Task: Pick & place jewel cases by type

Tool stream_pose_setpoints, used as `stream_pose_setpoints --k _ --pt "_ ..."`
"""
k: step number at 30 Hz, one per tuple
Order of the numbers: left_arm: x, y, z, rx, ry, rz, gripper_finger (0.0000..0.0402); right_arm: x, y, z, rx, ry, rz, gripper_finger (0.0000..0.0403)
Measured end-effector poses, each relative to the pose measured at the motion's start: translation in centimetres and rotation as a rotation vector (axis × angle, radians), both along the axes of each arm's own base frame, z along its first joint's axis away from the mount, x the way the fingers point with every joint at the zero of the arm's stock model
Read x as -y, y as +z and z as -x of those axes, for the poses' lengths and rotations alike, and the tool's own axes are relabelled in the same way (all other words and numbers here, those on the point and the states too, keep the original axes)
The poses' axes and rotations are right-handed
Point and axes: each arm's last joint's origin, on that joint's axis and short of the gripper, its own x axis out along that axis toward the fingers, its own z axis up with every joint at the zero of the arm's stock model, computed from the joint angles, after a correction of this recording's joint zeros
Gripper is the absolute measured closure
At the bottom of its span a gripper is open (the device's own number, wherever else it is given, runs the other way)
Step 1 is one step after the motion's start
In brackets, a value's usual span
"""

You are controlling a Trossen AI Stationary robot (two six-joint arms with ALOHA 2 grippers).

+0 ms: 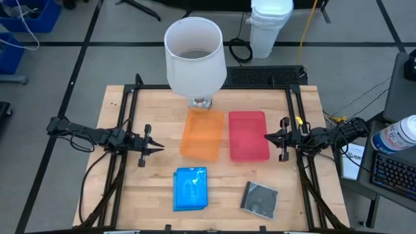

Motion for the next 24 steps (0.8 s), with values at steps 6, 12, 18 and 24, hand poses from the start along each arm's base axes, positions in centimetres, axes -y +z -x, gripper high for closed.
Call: stream_pose_setpoints --k 6,12,18,24 --pt "0.0 0.2 0.0 0.015 -0.001 0.004 0.0350 0.0 0.0 0.0 0.000 0.000 0.000 0.0403" --pt "0.0 0.7 0.0 0.053 0.007 0.145 0.0350 0.0 0.0 0.0 0.000 0.000 0.000 0.0403" --pt "-0.2 1.1 -0.1 0.080 0.093 0.460 0.0350 0.0 0.2 0.0 0.017 0.000 -0.006 0.0403" --pt "-0.5 1.9 -0.2 0.162 0.178 0.567 0.0350 0.0 0.3 0.1 0.023 0.001 -0.002 0.0403"
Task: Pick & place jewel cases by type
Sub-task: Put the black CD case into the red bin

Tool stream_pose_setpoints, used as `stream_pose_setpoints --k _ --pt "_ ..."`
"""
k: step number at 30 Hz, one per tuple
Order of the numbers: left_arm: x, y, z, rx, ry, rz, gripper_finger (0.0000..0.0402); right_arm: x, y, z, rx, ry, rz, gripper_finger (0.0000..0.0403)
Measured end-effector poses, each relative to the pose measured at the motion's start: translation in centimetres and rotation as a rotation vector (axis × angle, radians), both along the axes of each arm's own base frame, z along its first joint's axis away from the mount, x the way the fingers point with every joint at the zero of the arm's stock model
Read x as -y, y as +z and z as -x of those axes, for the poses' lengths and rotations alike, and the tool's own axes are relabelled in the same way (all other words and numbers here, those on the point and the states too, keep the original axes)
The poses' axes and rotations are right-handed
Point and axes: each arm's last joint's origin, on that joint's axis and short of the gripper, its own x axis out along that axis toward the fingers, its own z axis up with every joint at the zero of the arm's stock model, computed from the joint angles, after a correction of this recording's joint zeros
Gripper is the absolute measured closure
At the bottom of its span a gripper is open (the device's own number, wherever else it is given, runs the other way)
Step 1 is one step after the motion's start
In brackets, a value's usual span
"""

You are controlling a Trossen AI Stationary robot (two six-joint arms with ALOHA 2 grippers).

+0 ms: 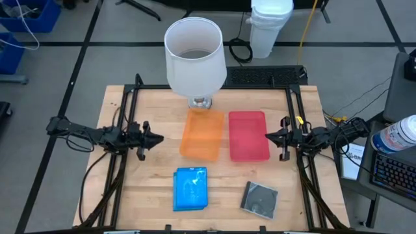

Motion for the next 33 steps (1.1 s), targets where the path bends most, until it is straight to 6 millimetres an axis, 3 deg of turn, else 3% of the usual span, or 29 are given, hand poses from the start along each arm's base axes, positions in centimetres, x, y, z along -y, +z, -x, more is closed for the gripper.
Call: stream_pose_setpoints --k 3,7,10,16,20,25,33 --pt "0.3 0.7 -0.3 -0.005 -0.053 -0.002 0.0350 -0.2 -0.8 -0.2 -0.138 0.017 -0.001 0.0397" --pt "1.1 1.6 -1.6 -0.073 -0.051 -0.022 0.0350 -0.4 3.2 0.1 -0.164 0.052 -0.097 0.0380" --pt "2.0 2.6 -3.2 -0.143 -0.051 -0.071 0.0350 -1.0 5.1 -0.5 -0.354 0.058 -0.094 0.0370" --pt "4.5 5.0 -8.0 -0.244 -0.081 -0.213 0.0350 -2.5 8.4 -2.5 -0.788 -0.074 -0.085 0.0367" --pt "7.0 6.7 -12.1 -0.269 -0.124 -0.354 0.0350 -4.1 9.5 -3.8 -1.048 -0.040 -0.148 0.0367" --pt "11.4 8.2 -17.3 -0.289 -0.221 -0.556 0.0350 -5.7 9.2 -4.0 -1.294 0.039 -0.243 0.0367" --pt "18.0 7.3 -24.8 -0.339 -0.317 -0.798 0.0350 -7.2 7.6 -2.7 -1.431 0.161 -0.498 0.0361"
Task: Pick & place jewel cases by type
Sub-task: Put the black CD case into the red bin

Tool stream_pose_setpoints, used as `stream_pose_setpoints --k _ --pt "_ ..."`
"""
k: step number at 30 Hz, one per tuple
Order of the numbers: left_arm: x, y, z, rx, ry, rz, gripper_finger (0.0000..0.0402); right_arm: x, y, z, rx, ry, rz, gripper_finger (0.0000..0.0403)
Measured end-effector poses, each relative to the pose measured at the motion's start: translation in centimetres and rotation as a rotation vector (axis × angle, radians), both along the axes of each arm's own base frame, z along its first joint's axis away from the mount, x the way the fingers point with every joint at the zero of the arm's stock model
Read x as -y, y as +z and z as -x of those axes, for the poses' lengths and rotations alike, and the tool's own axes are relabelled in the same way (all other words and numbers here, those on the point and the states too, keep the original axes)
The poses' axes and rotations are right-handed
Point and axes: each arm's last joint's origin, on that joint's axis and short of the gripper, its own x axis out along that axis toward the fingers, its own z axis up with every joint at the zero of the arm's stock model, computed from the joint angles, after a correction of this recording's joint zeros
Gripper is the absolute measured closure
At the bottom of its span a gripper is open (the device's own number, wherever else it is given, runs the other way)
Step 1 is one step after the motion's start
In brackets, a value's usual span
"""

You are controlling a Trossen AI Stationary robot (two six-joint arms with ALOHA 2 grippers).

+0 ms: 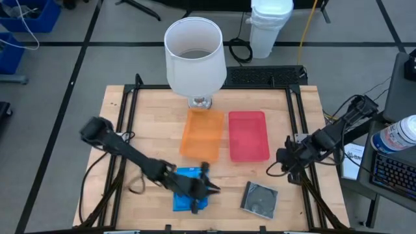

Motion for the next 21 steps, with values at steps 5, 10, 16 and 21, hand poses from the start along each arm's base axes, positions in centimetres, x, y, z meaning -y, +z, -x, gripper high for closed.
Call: stream_pose_setpoints --k 5,10,16,21 --pt "3.3 -0.8 -3.8 0.014 -0.040 -0.053 0.0350 -0.3 -2.5 0.7 -0.084 -0.067 -0.048 0.0324" --pt "4.6 -0.9 -6.1 -0.022 -0.021 -0.041 0.0350 -0.9 -5.3 0.6 -0.082 -0.098 -0.134 0.0259" --pt "5.4 -2.8 -7.1 -0.124 -0.033 -0.167 0.0346 -0.8 -7.6 1.0 -0.091 -0.073 -0.211 0.0183" --pt "5.9 -3.9 -7.9 -0.122 -0.057 -0.154 0.0314 -0.1 -8.4 1.7 -0.061 -0.073 -0.234 0.0147"
